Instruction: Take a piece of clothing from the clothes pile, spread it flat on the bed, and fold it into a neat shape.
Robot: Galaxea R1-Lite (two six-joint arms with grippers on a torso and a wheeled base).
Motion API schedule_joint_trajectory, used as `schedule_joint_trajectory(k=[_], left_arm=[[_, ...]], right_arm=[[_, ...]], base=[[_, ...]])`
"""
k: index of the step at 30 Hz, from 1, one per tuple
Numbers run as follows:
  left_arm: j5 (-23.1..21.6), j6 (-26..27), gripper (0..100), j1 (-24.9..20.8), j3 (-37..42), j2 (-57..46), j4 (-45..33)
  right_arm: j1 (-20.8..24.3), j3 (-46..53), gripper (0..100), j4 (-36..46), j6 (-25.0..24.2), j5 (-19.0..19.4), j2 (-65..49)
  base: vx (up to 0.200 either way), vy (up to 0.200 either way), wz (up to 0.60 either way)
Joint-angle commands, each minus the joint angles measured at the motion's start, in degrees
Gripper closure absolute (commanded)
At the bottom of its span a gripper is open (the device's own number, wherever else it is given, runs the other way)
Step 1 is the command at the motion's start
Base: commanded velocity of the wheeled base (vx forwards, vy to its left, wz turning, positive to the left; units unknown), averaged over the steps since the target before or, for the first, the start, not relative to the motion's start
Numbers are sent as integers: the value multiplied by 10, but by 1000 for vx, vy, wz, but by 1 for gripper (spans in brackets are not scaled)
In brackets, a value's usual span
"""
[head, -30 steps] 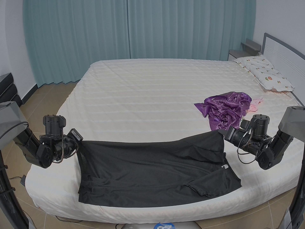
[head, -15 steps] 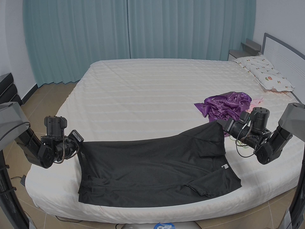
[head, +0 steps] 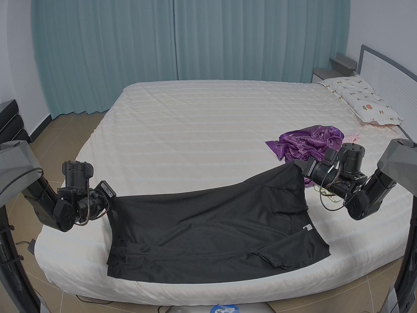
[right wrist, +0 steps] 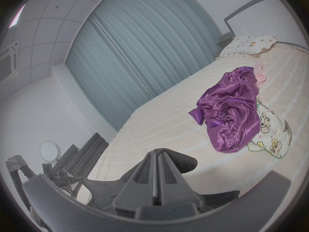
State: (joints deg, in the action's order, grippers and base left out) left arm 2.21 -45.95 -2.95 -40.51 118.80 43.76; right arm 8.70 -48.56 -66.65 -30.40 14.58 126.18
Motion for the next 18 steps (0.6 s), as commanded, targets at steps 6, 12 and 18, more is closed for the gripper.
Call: schedule_joint_trajectory(k=[6, 12, 18], left_arm=[[-4, 33, 100, -2, 43, -1, 0], [-4, 60, 100, -2, 73, -6, 0], [-4, 74, 100, -19, 103, -1, 0]], right_arm=[[-14, 79, 100, -5, 18, 34, -18], [-17, 133, 100, -9, 44, 57, -19], [-23, 167, 100, -9, 59, 76, -8]], base=[[0, 0, 0], [0, 0, 0], [0, 0, 0]])
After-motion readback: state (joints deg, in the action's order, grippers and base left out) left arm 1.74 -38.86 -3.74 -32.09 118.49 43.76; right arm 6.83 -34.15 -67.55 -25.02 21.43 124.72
